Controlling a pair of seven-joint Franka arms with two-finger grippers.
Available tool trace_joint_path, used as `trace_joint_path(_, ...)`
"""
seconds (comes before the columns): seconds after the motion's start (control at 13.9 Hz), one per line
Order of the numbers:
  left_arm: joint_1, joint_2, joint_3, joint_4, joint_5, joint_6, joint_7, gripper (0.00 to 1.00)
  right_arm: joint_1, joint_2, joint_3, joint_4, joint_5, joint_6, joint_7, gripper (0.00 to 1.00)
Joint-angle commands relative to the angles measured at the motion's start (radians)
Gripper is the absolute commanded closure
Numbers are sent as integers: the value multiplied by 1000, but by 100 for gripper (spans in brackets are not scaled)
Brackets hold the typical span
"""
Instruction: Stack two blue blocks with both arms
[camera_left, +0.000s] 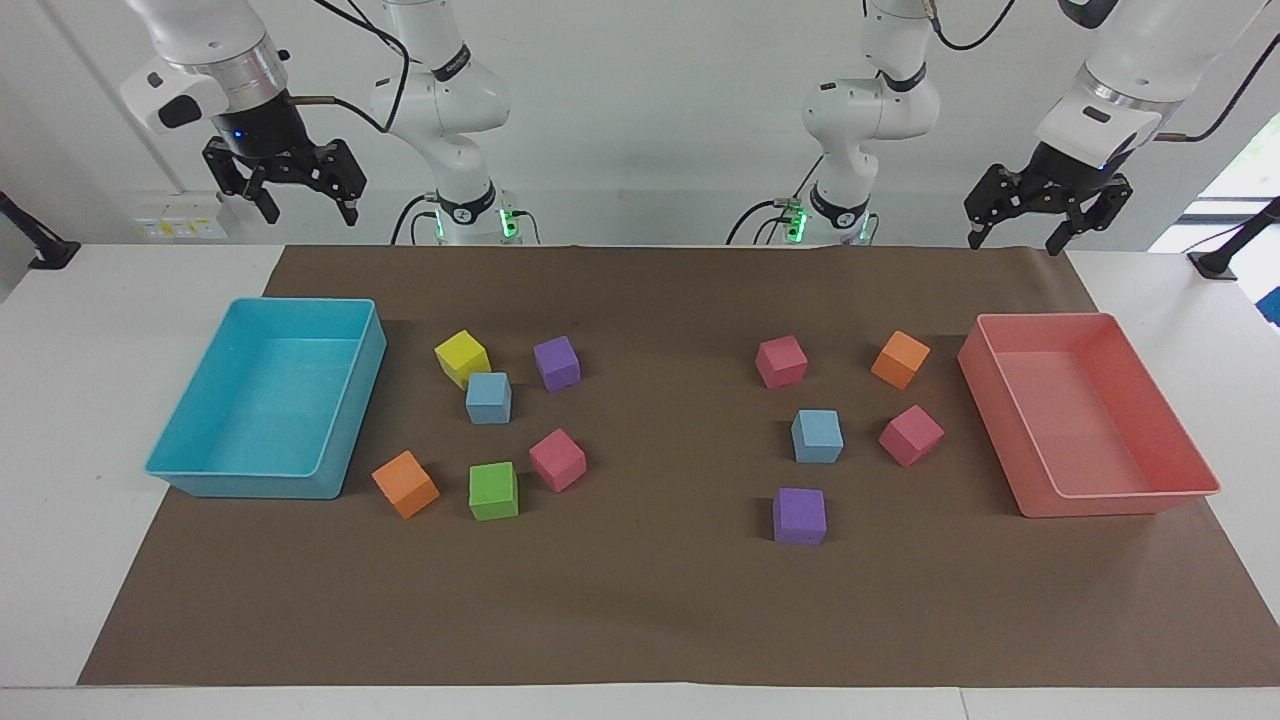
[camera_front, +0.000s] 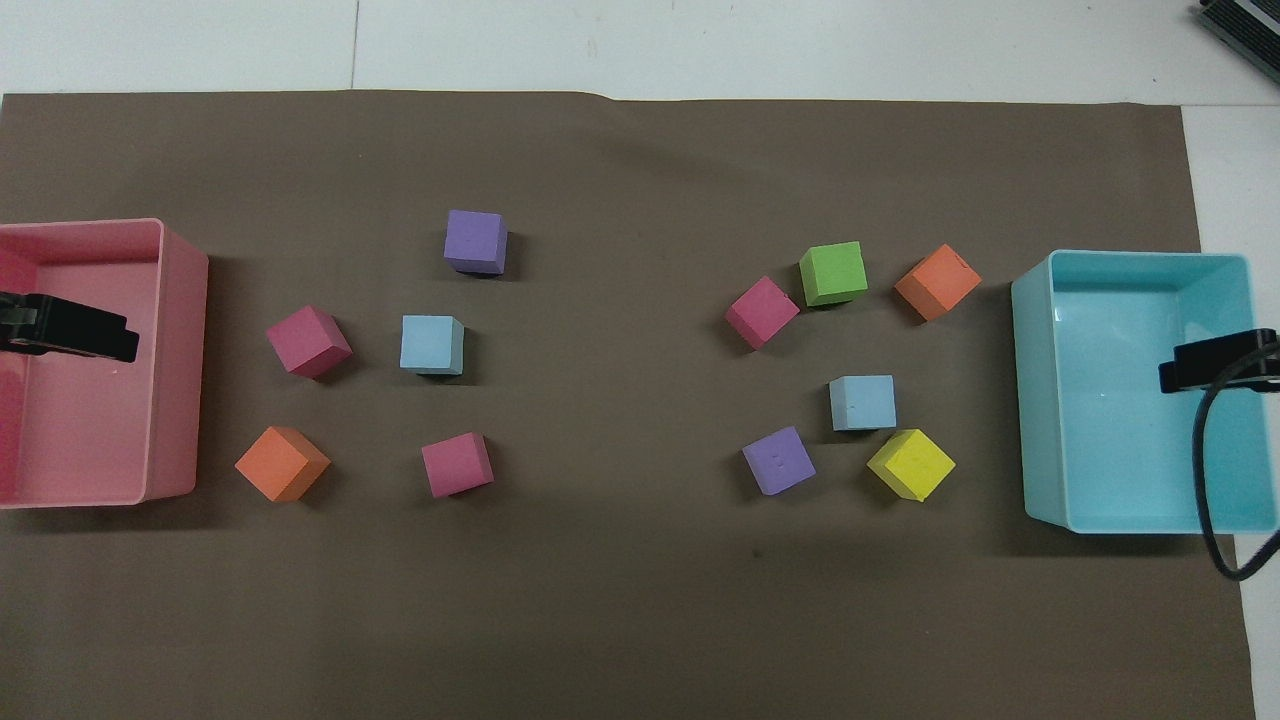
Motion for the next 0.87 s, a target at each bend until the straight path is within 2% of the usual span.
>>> trace_joint_path(0.0, -6, -12, 3, 0, 8, -19, 8, 0, -13, 0, 9, 2, 0, -5, -21, 0)
trace_joint_path(0.79, -6, -11, 3, 3, 8, -9, 6, 0, -10, -2, 9, 2, 0, -8, -23, 0)
